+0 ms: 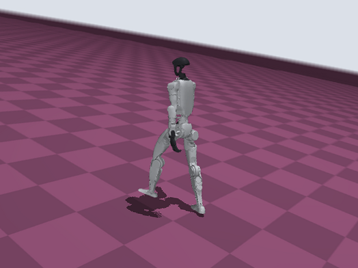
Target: Walk run
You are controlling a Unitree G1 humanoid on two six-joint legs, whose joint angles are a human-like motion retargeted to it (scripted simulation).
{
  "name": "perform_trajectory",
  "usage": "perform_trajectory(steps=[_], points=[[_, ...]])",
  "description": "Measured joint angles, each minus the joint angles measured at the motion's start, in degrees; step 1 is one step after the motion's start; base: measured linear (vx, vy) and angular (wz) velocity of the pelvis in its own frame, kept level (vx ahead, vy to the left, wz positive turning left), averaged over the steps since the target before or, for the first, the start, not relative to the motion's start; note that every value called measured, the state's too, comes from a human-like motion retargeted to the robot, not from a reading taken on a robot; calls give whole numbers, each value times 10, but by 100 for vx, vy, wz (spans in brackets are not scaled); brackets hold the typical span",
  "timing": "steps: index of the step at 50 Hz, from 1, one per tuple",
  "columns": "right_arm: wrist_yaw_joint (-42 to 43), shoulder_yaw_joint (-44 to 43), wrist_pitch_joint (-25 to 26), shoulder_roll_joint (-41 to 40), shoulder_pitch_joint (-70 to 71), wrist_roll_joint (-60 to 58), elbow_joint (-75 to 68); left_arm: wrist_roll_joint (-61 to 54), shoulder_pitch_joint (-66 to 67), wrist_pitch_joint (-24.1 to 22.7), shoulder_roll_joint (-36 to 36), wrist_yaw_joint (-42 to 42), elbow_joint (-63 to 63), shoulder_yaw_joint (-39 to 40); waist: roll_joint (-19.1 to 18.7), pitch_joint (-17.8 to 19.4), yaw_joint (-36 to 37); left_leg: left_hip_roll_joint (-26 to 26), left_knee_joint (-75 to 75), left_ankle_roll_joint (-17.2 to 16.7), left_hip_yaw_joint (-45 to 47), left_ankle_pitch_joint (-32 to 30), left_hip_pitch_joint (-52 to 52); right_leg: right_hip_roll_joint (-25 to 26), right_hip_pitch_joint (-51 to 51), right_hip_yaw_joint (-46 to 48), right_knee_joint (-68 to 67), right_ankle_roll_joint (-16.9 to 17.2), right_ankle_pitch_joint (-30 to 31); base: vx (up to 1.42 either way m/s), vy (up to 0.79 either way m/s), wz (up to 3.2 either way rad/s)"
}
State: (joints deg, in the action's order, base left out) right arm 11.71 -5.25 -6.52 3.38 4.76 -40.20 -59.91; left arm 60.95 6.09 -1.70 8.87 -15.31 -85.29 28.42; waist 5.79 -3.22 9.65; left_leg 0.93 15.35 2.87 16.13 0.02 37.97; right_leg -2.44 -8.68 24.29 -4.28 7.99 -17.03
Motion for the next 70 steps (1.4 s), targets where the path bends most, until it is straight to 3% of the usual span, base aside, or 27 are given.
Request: perform_trajectory(steps=[3, 8, 11, 15, 20, 23, 25, 28, 30, 32, 33, 35, 38, 40, 43, 45, 48, 50, 55, 58, 60, 62, 65, 70], points=[[-1, 2, 6, 6, -17, -59, -34, -7, -6, 14, 7, 22, -14, 18, 8, -7, 0, 33, 62, -1, -4, 7, 0, -9, -10, -30, -39, 36, 77, 87, 6, -67], [34, -5, 43, 23, -42, -151, -124, -73, -26, 34, 35, 25, -39, -36, -28, -19, -24, 71, 54, 6, -13, 70, -83, 3, 49, -56, -226, 17, 295, 88, 12, -43], [25, -4, 60, 34, -44, -180, -163, -69, -50, 62, 50, 40, -20, -64, -48, -11, -49, 89, 29, -3, 0, 94, -141, -19, 129, -47, -375, -3, 263, 76, 15, -67], [6, -24, 69, 38, -57, -183, -176, -16, -89, 70, 81, 85, 34, -125, -48, 2, -102, 56, -31, -2, 9, 101, -211, -59, 258, -38, -467, -18, 184, 65, 12, 16], [2, -51, 66, 31, -89, -162, -161, 1, -136, 23, 110, 78, 95, -163, -34, 10, -164, 4, -77, -5, 3, 120, -283, -96, 363, 7, -337, -60, 104, 66, 6, 46], [-1, -56, 68, 22, -94, -150, -159, -27, -160, -3, 120, 58, 123, -157, -17, 15, -191, -24, -97, -14, 3, 137, -329, -74, 405, -3, -184, -91, 82, 61, -2, 21], [-7, -58, 68, 12, -93, -144, -161, -46, -168, -16, 128, 50, 138, -151, -12, 13, -202, -33, -111, -22, 4, 149, -360, -42, 433, -30, -100, -127, 80, 85, -11, 3], [-24, -61, 64, 5, -96, -125, -163, -64, -168, -27, 130, 50, 143, -153, -11, 7, -207, -39, -117, -40, 0, 163, -406, -23, 444, -33, -48, -104, 79, 86, -5, 10], [-36, -69, 65, 4, -91, -118, -160, -68, -159, -30, 124, 57, 143, -155, -12, -1, -204, -45, -112, -59, -3, 158, -426, -18, 452, -56, -76, -144, 127, 104, -6, 12], [-32, -68, 66, 1, -89, -116, -151, -62, -136, -33, 108, 70, 136, -137, -12, -6, -215, -54, -94, -78, -16, 124, -442, -29, 446, -46, -108, -152, 179, 94, -4, 28], [-26, -62, 64, 0, -89, -113, -148, -60, -122, -35, 100, 77, 128, -128, -18, -5, -220, -52, -79, -90, -22, 94, -450, -29, 437, -54, -126, -157, 173, 127, -9, 30], [-13, -54, 65, 0, -83, -105, -150, -54, -90, -36, 80, 88, 109, -112, -29, 0, -228, -45, -35, -104, -24, 6, -455, -40, 422, -64, -173, -152, 133, 114, -1, 47], [-13, -44, 68, 1, -75, -107, -151, -33, -46, -14, 53, 78, 66, -91, 4, -19, -218, -49, 87, -75, 57, -139, -430, -88, 351, -70, -146, -139, 94, 88, 4, 17], [-21, -34, 55, 5, -72, -102, -147, -6, -28, 1, 53, 32, 42, -94, 28, -24, -204, -39, 200, -57, 93, -168, -397, -120, 306, -62, -130, -126, 78, 105, -5, 32], [-20, -26, 55, 13, -53, -107, -140, 52, -17, 12, 60, -51, 23, -97, 45, -18, -175, 23, 348, -32, 130, -79, -318, -134, 256, -44, -115, -114, 55, 77, 1, 56], [-3, -20, 67, 15, -32, -117, -139, 68, -13, 20, 64, -88, 11, -93, 34, -12, -154, 59, 399, -46, 119, -49, -249, -111, 215, -17, -79, -115, 53, 65, 1, 24], [24, -5, 63, 21, -6, -120, -143, 40, 1, 28, 58, -100, -13, -64, 14, -12, -116, 65, 373, -77, 83, -8, -153, -68, 168, -5, -34, -109, 50, 63, 0, -14], [35, 7, 46, 31, 9, -123, -142, 8, 9, 33, 50, -95, -25, -31, 1, -12, -93, 75, 323, -70, 80, 23, -101, -40, 138, 1, -10, -105, 41, 71, 3, -16], [26, 46, 24, 64, 32, -186, -123, -49, 13, 40, 32, -74, -37, 21, -17, 4, -55, 44, 71, -41, 55, 28, -39, 9, 57, 9, 23, -80, 12, 58, 4, -8], [36, 52, 17, 71, 40, -212, -128, -51, 6, 41, 31, -71, -34, 25, -9, 1, -45, 12, -30, -51, 11, 14, -7, 10, 32, 8, 23, -58, -2, 81, 7, -3], [37, 53, 2, 70, 43, -212, -138, -48, 0, 39, 33, -66, -27, 24, 2, -2, -44, -8, -54, -24, 8, 24, -1, 4, 21, 5, 15, -35, -4, 78, 7, -4], [38, 55, -20, 69, 36, -198, -146, -46, -7, 37, 34, -54, -18, 26, 10, -1, -38, -10, -35, 4, 10, -5, -7, 1, 10, -10, 0, -8, 11, 94, 14, -38], [54, 51, -34, 62, 11, -174, -150, -51, -14, 35, 34, -25, -8, 34, 19, 4, -19, 21, -1, 0, 34, -27, -28, -2, -1, -50, -43, 31, 76, 94, 12, -82], [104, 61, -25, 51, -45, -120, -171, -91, -25, 33, 37, 18, 4, 20, -25, -3, -46, 65, 15, 3, 13, 43, -105, 10, 50, -48, -238, 11, 311, 88, 12, -38]])
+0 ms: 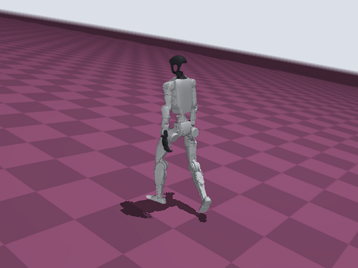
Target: Walk run
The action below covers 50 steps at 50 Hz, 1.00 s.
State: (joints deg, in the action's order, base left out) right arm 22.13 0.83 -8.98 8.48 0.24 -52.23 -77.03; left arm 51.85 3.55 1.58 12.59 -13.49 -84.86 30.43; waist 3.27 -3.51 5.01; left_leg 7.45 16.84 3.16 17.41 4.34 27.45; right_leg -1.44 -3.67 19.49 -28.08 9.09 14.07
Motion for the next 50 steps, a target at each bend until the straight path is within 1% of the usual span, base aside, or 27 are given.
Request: perform_trajectory(steps=[2, 5, 8, 11, 13, 15, 16, 18, 19, 20, 22, 23, 24, 25, 27, 28, 30, 31, 32, 33, 35, 37, 40, 42, 45, 48, 50], points=[[1, 1, -1, 6, -17, 0, -3, -7, -7, -8, 3, 1, 11, -14, -16, -1, -6, 16, -9, -9, 6, 20, -39, -4, 45, -3, -96, -14, 2, 93, 21, -56], [2, -7, 12, 10, -33, -30, 0, -13, -31, -23, 15, 7, 25, -34, -24, 8, -34, 8, -38, -13, 17, 34, -94, -33, 141, -11, -214, -30, -70, 74, 18, -15], [4, -21, 23, 6, -41, -31, -9, -19, -55, -38, 31, 15, 44, -62, -19, 15, -72, -26, -78, -7, 16, 38, -143, -65, 227, 0, -234, -45, -133, 57, 14, 35], [-8, -37, 21, 0, -55, -15, -11, -11, -82, -58, 44, 4, 60, -78, -11, 14, -99, -56, -103, -10, 17, 51, -184, -96, 283, 43, -157, -83, -181, 66, 13, 29], [-14, -47, 22, -7, -61, -4, -10, -6, -101, -70, 55, -12, 70, -88, -2, 18, -115, -78, -118, -13, 15, 61, -214, -97, 310, 62, -67, -104, -206, 62, 6, 34], [-15, -56, 25, -16, -66, 7, -8, -3, -118, -80, 68, -27, 79, -99, 9, 24, -130, -100, -133, -18, 9, 72, -248, -81, 331, 57, 39, -110, -218, 85, 2, 45], [-14, -59, 27, -21, -69, 13, -8, -2, -124, -85, 72, -31, 83, -104, 12, 25, -135, -107, -138, -23, 6, 79, -264, -65, 342, 44, 86, -115, -228, 76, 1, 40], [-15, -66, 27, -30, -75, 22, -7, 2, -134, -92, 79, -36, 91, -113, 10, 25, -141, -109, -145, -35, -2, 92, -291, -32, 365, 18, 164, -124, -239, 74, 0, 33], [-17, -70, 27, -34, -76, 25, -6, 7, -135, -95, 80, -40, 99, -114, 8, 24, -143, -109, -144, -41, -4, 100, -302, -22, 374, 15, 188, -121, -244, 97, -3, 24], [-19, -73, 26, -38, -78, 28, -5, 13, -136, -99, 79, -46, 107, -113, 7, 22, -143, -110, -142, -48, -5, 108, -311, -15, 381, 17, 207, -113, -248, 92, -1, 17], [-23, -80, 28, -44, -72, 26, -9, 17, -125, -102, 70, -53, 128, -105, 4, 19, -145, -115, -132, -57, -7, 117, -326, -10, 388, 14, 187, -146, -238, 82, 2, 15], [-23, -82, 31, -46, -66, 23, -15, 11, -115, -104, 65, -53, 137, -97, 1, 15, -151, -116, -127, -64, -9, 115, -332, -7, 393, -1, 165, -175, -228, 91, -1, 30], [-26, -80, 34, -47, -62, 21, -20, 6, -103, -107, 60, -51, 142, -86, -1, 11, -162, -118, -123, -72, -15, 108, -339, -10, 393, -2, 150, -185, -208, 103, -5, 48], [-29, -77, 37, -49, -58, 20, -26, 0, -90, -110, 54, -49, 145, -74, -2, 8, -175, -122, -118, -80, -24, 99, -347, -17, 391, 3, 139, -185, -185, 105, -3, 65], [-50, -78, 42, -47, -49, 21, -44, -11, -59, -114, 32, -32, 134, -43, -13, 10, -191, -120, -89, -104, -42, 38, -365, -37, 372, 3, 102, -162, -170, 111, 3, 70], [-61, -84, 44, -45, -45, 21, -49, -15, -49, -113, 20, -23, 123, -32, -18, 12, -192, -115, -71, -112, -31, -4, -370, -43, 367, -9, 81, -162, -177, 116, 7, 60], [-70, -88, 47, -40, -48, 27, -49, -14, -27, -101, -2, -14, 96, -12, -10, 5, -191, -106, -18, -107, 26, -108, -372, -62, 341, -32, 65, -162, -204, 95, 10, 31], [-63, -81, 44, -36, -51, 38, -44, -8, -18, -91, -7, -20, 84, -8, 2, 1, -175, -117, 24, -105, 34, -155, -359, -78, 316, -17, 73, -166, -215, 79, 7, -9], [-55, -75, 40, -32, -54, 48, -39, 0, -11, -82, -10, -27, 74, -6, 15, -2, -162, -123, 73, -101, 44, -190, -344, -95, 292, -5, 80, -167, -225, 79, 1, 0], [-46, -70, 35, -27, -56, 55, -34, 11, -5, -72, -11, -35, 67, -10, 29, 0, -153, -119, 134, -92, 57, -202, -327, -113, 269, 0, 85, -163, -233, 80, -1, 48], [-29, -69, 37, -21, -53, 43, -25, 31, 4, -61, -11, -42, 57, -18, 49, 6, -140, -95, 254, -81, 65, -165, -276, -127, 229, -8, 97, -154, -248, 81, -3, 83], [-17, -65, 48, -18, -43, 14, -21, 40, 13, -64, -12, -30, 50, -23, 52, 13, -125, -51, 343, -68, 76, -120, -214, -126, 186, 10, 123, -144, -254, 70, -4, 49], [-6, -48, 53, -12, -20, -5, -28, 47, 29, -68, -19, 4, 36, -19, 37, 11, -98, -19, 376, -83, 60, -71, -116, -90, 130, 44, 178, -140, -257, 75, -2, -1], [-11, -42, 51, -9, -2, -8, -38, 53, 39, -66, -24, 10, 26, -11, 26, 8, -74, -8, 342, -88, 57, -43, -59, -64, 102, 48, 207, -135, -262, 59, -1, -34], [-31, -34, 54, -9, 27, -18, -52, 58, 48, -56, -30, -7, 7, -3, 14, 11, -49, 4, 234, -56, 73, -13, -1, -34, 59, 54, 234, -125, -277, 76, 1, -30], [-48, -26, 66, -8, 60, -35, -63, 63, 46, -37, -34, -28, -13, 5, 7, 24, -25, -32, 86, -38, 2, 4, 44, -11, 18, 43, 255, -115, -293, 51, 3, -42], [-59, -18, 70, -6, 76, -42, -66, 73, 46, -46, -38, -43, -16, 14, 10, 29, -10, -61, 2, -33, -50, 0, 64, -8, -7, 47, 263, -105, -307, 79, 9, -47]])
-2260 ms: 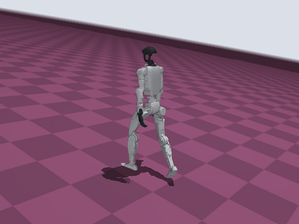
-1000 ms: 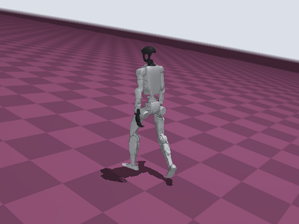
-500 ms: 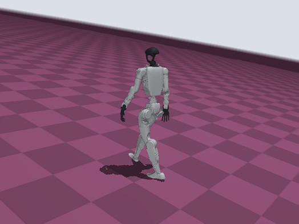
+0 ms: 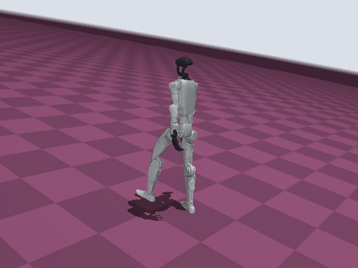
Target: Walk run
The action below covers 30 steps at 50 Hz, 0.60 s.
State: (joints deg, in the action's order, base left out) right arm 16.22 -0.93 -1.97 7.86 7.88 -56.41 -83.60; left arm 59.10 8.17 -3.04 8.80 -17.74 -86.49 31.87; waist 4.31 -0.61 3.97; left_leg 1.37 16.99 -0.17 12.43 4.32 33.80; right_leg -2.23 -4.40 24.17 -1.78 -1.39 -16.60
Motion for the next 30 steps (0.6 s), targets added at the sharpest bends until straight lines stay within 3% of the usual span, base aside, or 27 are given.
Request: perform_trajectory(steps=[4, 7, 10, 13, 16, 20, 25, 30], points=[[-23, 14, -11, 3, 11, -25, 8, -26, 0, -62, -16, 35, 6, 37, 13, -1, 16, -21, -28, -1, -23, -37, 9, -7, -25, -28, -18, 29, -20, 74, 12, -39], [-20, 2, -12, 1, 2, -72, 12, -73, 2, -66, -30, 62, 11, 62, 15, -5, 28, -4, 24, 17, -3, -52, 7, -16, -41, -44, -53, 66, 12, 77, 14, -65], [8, -6, 17, -4, -14, -70, 3, -118, 7, -57, -39, 77, 7, 74, 9, -21, 27, 15, 58, 21, 3, -5, -17, -20, -28, -65, -129, 91, 125, 91, 17, -55], [4, -12, 16, -5, -35, -51, 9, -134, 8, -53, -34, 66, 5, 74, -24, -38, 21, 46, 33, 12, 1, 19, -75, -10, 18, -67, -265, 107, 237, 86, 19, -68], [11, -13, 10, -6, -51, -45, 29, -131, -2, -48, -19, 55, 15, 54, -48, -41, 10, 68, 7, 5, 16, 38, -131, -30, 86, -43, -408, 89, 212, 74, 17, -74], [35, -27, 18, -9, -64, -37, 45, -121, -41, -28, 21, 86, 18, 2, -45, -34, -26, 39, -50, 10, 23, 43, -197, -74, 198, -5, -507, 63, 161, 63, 12, 11], [42, -49, 22, -16, -86, -19, 53, -101, -111, -17, 66, 82, 22, -37, -27, -25, -83, -9, -100, 15, 8, 58, -264, -102, 299, 37, -388, 39, 113, 59, 4, 54], [13, -72, 13, -29, -100, 1, 40, -106, -160, -30, 96, 61, 64, -56, -7, -15, -123, -46, -137, 4, -12, 84, -339, -75, 354, 12, -147, -2, 77, 65, -5, 52]])
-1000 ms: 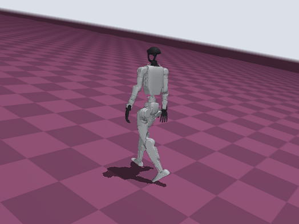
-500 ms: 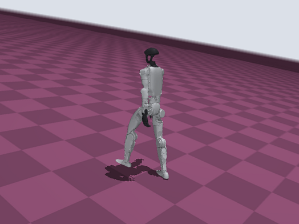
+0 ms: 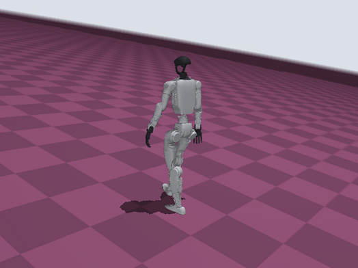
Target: Walk run
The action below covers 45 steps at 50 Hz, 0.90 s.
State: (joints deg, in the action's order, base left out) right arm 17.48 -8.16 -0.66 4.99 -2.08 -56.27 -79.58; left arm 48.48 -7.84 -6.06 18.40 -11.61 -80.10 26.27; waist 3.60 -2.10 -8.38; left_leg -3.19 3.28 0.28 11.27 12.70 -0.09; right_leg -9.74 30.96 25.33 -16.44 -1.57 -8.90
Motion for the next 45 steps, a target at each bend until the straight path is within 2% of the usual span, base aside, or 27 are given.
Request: perform_trajectory(steps=[3, 5, 8, 10, 12, 15, 16, 17, 20, 22, 24, 27, 30, 34, 37, 38, 39, 41, 45], points=[[-15, -16, -2, -1, -7, 13, -5, -16, -5, -17, -10, 2, 48, -7, -12, -3, -8, 10, -3, -22, -7, 14, -26, 21, 26, -7, 48, -5, -20, 77, -6, 36], [-23, -21, -2, 4, -5, 19, -9, -40, 2, -39, -24, 8, 75, -11, -16, -5, -6, 6, 3, -33, -12, 17, -39, 27, 33, -18, 28, -33, -1, 89, -6, 2], [-22, -23, 1, 12, -8, 15, -14, -48, 30, -60, -45, 20, 76, -1, -19, -18, -17, -3, 21, -61, -17, -16, -61, 13, 26, -11, -16, -42, 47, 87, -5, 22], [-19, -25, 3, 16, -6, 15, -20, -25, 53, -54, -59, 23, 63, 12, -27, -23, -21, 4, 47, -87, -13, -73, -67, 6, 33, -32, -66, -53, 37, 99, -5, 33], [-15, -23, 7, 16, -5, 17, -23, 11, 81, -33, -74, 17, 43, 24, -24, -31, -23, 15, 93, -98, 32, -163, -65, -1, 5, -46, -70, -53, 9, 99, -7, 19], [-15, -12, -2, 18, -4, 28, -19, 64, 118, 1, -82, 11, 0, 24, 11, -39, -4, 4, 221, -90, 76, -294, -31, -34, -68, -30, -28, -49, -12, 93, -9, 2], [-17, -10, -5, 19, -1, 27, -15, 79, 125, 10, -82, 14, -13, 19, 25, -38, 1, 8, 282, -85, 84, -299, -7, -48, -87, -29, -22, -43, -19, 75, -7, 37], [-19, -8, -7, 20, 3, 26, -12, 93, 131, 18, -81, 18, -25, 15, 36, -37, 5, 16, 342, -78, 94, -291, 19, -58, -105, -29, -14, -37, -26, 63, -5, 56], [-15, 3, 0, 27, 24, 19, -6, 124, 143, 34, -82, 28, -52, 9, 44, -28, 26, 84, 479, -51, 132, -209, 104, -53, -166, -3, 26, -27, -34, 71, -4, 27], [-10, 18, 6, 32, 46, 17, -7, 132, 150, 42, -89, 31, -65, 21, 35, -21, 48, 119, 505, -50, 148, -181, 159, -23, -205, 2, 67, -23, -30, 62, -3, -36], [-9, 27, 10, 35, 65, 13, -5, 131, 158, 46, -97, 27, -72, 33, 27, -19, 74, 138, 491, -63, 149, -153, 217, 3, -237, 1, 99, -15, -26, 65, -2, -50], [-18, 33, 4, 36, 92, 6, 8, 118, 167, 46, -107, 8, -76, 47, 18, -15, 114, 129, 396, -67, 118, -134, 293, 35, -277, -5, 129, -4, -30, 65, 2, -50], [-22, 37, -6, 36, 113, 0, 28, 102, 168, 51, -114, -4, -80, 54, 7, -6, 139, 112, 233, -41, 99, -122, 329, 63, -322, -6, 147, 8, -45, 61, 7, -33], [-20, 56, -16, 35, 137, -5, 44, 102, 159, 61, -119, -14, -81, 55, 18, -8, 153, 77, 92, -34, 52, -94, 372, 60, -356, -17, 151, 39, -60, 66, 11, -30], [-26, 63, -19, 32, 145, -20, 42, 114, 150, 64, -113, -27, -76, 42, 15, -17, 150, 69, 88, -15, 60, -86, 381, 60, -376, -25, 140, 74, -58, 79, 20, -20], [-31, 66, -20, 31, 144, -27, 41, 121, 147, 66, -111, -31, -72, 39, 12, -21, 149, 70, 112, 6, 63, -93, 383, 62, -384, -30, 134, 86, -51, 78, 18, -43], [-37, 68, -24, 32, 139, -34, 39, 129, 145, 67, -108, -33, -68, 36, 8, -24, 153, 75, 124, 14, 62, -110, 379, 66, -392, -41, 127, 98, -41, 95, 26, -67], [-47, 69, -32, 36, 122, -55, 32, 143, 145, 66, -105, -33, -59, 33, 3, -30, 168, 95, 146, 8, 62, -141, 365, 68, -406, -72, 104, 122, -3, 106, 30, -101], [-9, 75, -17, 28, 80, -78, 12, 131, 135, 61, -91, -28, -46, 38, -6, -40, 152, 116, 178, 15, 41, -97, 320, 57, -377, -103, -16, 132, 166, 88, 20, -58]])
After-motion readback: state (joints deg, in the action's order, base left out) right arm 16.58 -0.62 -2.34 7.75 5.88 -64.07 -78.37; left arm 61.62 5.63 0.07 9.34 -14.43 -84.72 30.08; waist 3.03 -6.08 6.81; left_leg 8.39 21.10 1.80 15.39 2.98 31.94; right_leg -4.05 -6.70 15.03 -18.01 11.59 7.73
